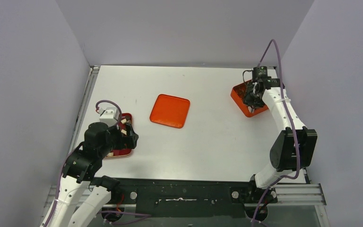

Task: Pack the chocolate
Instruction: Place the fake chocolate in the packing box, then pick up the fake chocolate from the plate.

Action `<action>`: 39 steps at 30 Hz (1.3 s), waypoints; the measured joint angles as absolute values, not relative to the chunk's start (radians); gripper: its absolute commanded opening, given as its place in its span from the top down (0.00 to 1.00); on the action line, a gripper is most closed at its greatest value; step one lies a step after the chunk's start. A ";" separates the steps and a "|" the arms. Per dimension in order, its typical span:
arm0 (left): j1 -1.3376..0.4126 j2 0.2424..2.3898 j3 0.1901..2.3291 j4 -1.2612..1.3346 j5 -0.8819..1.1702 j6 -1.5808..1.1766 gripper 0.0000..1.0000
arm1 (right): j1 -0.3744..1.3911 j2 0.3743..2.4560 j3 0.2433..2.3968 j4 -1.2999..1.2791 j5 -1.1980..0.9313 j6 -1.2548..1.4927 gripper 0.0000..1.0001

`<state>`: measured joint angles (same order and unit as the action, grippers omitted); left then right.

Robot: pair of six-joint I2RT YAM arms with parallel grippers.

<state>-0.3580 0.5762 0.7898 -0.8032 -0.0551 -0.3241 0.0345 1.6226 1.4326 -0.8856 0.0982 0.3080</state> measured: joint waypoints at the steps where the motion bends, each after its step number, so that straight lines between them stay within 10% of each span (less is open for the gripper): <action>1: -0.358 0.576 0.790 -0.803 -0.055 -0.324 0.03 | 0.036 1.622 1.439 -0.894 0.100 0.307 0.65; 17: -0.358 0.552 0.803 -0.841 -0.086 -0.328 0.03 | 0.200 1.462 1.514 -0.952 0.080 0.305 0.65; 39: -0.358 0.476 1.222 -1.022 -0.225 -0.307 0.04 | 0.962 1.676 1.616 -0.770 0.097 0.323 0.64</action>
<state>-0.3580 0.4763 1.2217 -1.0218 -0.2249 -0.3069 0.9619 1.6764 1.6161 -0.7696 0.0975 0.3229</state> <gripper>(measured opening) 0.964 0.360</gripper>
